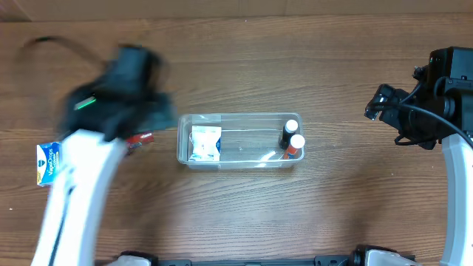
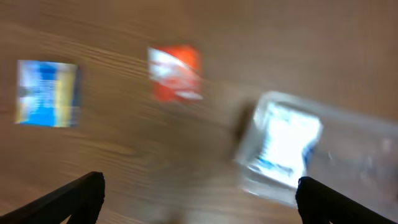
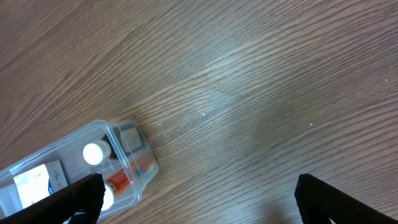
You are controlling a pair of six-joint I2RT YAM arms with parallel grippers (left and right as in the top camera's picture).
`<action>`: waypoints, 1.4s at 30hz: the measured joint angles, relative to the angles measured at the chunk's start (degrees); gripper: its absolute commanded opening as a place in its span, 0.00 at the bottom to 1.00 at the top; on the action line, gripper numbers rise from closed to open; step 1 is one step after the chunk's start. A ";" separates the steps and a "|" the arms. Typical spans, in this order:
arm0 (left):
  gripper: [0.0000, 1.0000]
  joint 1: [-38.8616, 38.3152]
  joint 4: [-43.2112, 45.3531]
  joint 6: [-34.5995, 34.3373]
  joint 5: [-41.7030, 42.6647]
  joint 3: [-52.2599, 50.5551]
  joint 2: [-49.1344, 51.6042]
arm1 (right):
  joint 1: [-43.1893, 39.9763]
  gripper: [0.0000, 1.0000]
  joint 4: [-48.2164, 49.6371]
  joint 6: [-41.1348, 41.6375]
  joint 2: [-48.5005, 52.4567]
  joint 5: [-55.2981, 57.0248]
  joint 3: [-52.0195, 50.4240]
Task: Pack container
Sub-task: 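Move the left gripper to the blue VapoDrops box and grasp it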
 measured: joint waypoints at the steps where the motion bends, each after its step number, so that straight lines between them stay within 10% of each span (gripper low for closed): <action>1: 1.00 3.43 -0.33 0.42 -0.96 0.42 -1.97 | 0.00 1.00 0.04 -0.02 0.00 -0.02 0.00; 15: 1.00 45.27 11.45 10.60 -3.56 -8.50 6.27 | 0.00 1.00 -0.02 0.00 0.00 0.00 0.00; 42: 1.00 47.30 23.15 41.55 7.69 -9.42 34.58 | 0.00 1.00 0.00 -0.92 0.00 0.00 0.00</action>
